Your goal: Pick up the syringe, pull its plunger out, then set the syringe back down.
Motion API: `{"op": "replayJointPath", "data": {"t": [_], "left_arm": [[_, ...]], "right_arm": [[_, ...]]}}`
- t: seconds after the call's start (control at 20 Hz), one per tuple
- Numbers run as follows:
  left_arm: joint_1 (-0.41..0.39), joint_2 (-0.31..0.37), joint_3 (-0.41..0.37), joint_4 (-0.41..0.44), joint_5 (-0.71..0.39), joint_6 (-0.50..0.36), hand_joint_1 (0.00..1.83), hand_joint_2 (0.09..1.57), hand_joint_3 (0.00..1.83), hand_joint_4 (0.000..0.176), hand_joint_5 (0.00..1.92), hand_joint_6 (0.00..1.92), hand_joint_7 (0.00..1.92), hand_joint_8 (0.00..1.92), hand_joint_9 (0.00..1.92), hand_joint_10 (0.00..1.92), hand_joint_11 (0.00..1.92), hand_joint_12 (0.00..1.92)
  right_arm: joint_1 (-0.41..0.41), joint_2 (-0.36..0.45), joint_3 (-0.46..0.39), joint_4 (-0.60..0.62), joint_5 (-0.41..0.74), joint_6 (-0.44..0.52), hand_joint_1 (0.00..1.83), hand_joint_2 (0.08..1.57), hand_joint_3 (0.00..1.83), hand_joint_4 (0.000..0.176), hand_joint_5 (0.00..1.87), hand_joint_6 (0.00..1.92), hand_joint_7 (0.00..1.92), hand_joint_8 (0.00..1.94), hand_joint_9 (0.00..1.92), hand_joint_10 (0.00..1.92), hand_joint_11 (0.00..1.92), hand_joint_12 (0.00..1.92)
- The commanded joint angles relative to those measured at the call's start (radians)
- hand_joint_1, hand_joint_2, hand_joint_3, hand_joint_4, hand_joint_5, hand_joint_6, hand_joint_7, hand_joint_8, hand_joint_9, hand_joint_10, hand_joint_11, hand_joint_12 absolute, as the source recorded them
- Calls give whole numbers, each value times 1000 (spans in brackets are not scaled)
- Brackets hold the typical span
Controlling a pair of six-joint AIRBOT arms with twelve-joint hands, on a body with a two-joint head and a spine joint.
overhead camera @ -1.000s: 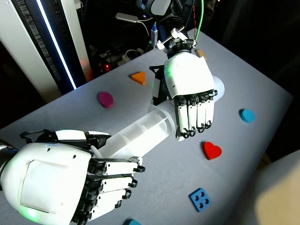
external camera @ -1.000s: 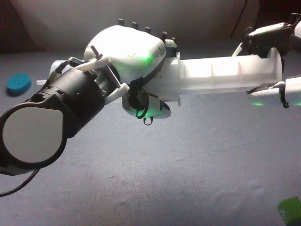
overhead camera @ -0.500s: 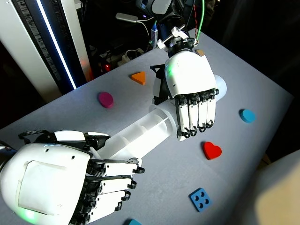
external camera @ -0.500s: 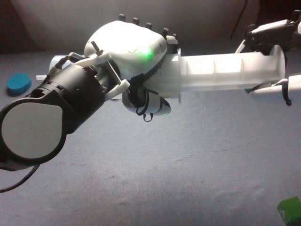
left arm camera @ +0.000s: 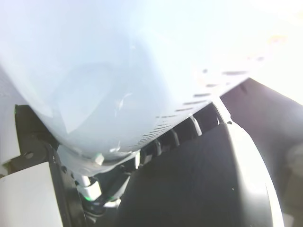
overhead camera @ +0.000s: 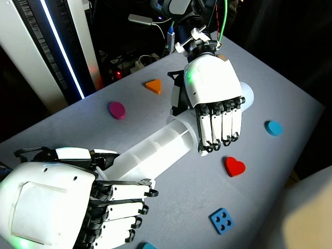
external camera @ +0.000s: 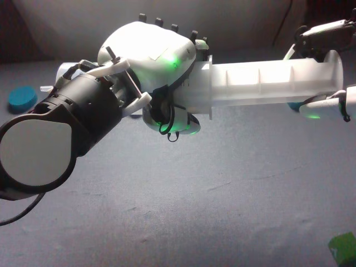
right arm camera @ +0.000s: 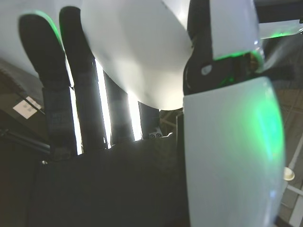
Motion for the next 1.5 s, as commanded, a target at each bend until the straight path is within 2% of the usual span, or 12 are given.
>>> {"op": "replayJointPath", "data": {"t": [0.0,0.05,0.1,0.15,0.25,0.55,0.8,0.85,0.95,1.3,1.4,1.45], "left_arm": [[-16,7,-4,89,39,22,1494,1155,2,0,719,1055,905,1108,874,1316,723,1644],[-16,7,-3,89,39,22,1491,1157,2,0,724,1058,909,1110,840,1327,741,1648],[-16,7,-3,89,39,22,1487,1179,2,0,701,1084,868,1169,784,1393,687,1700],[-16,7,-3,89,39,22,1486,1183,1,0,709,1089,861,1181,773,1408,666,1708],[-16,7,-3,89,39,22,1493,1171,0,0,701,1088,887,1143,858,1359,665,1670],[-14,9,-10,89,37,22,1489,1176,0,0,697,1106,907,1146,801,1365,662,1700],[2,8,-12,89,41,22,1487,1171,1,0,748,1061,897,1129,781,1380,674,1697],[7,8,-12,89,42,22,1385,1183,0,0,741,1110,909,1151,764,1473,681,1463],[17,6,-13,89,52,22,1359,1191,1,0,728,1133,900,1174,750,1513,687,1378],[69,-7,-22,89,85,22,1356,1195,0,0,725,1137,899,1177,737,1534,680,1373],[85,-17,-19,85,99,21,1479,1180,0,0,728,1080,883,1148,738,1431,691,1685],[92,-23,-15,74,105,21,1381,1192,1,0,724,1131,893,1170,738,1513,682,1484]], "right_arm": [[16,18,19,42,87,-40,1130,1209,0,0,775,1290,774,608,770,586,610,1162],[14,19,19,42,87,-40,1114,1208,1,0,783,1270,795,299,758,442,564,1163],[14,20,19,42,87,-40,1110,1147,0,0,648,674,797,170,757,363,526,1121],[15,20,19,40,88,-40,1094,1129,0,0,658,330,791,84,766,289,502,1094],[17,19,19,39,89,-42,1046,1123,0,0,629,52,725,7,716,139,364,1080],[20,10,19,39,90,-46,830,1085,0,0,278,0,240,0,266,0,5,957],[18,11,-6,37,87,-54,644,972,0,0,159,1,169,2,148,4,0,607],[18,17,-15,33,82,-53,551,959,0,0,115,0,123,1,95,1,0,488],[16,30,-33,4,77,-38,420,937,0,0,34,0,10,0,16,0,0,279],[-9,126,-104,-93,79,48,238,889,0,0,0,0,0,0,0,0,0,112],[-10,151,-125,-101,88,64,194,893,1,0,0,0,0,0,0,0,0,85],[-6,165,-138,-102,90,73,190,893,0,0,0,0,0,0,0,0,0,61]]}}
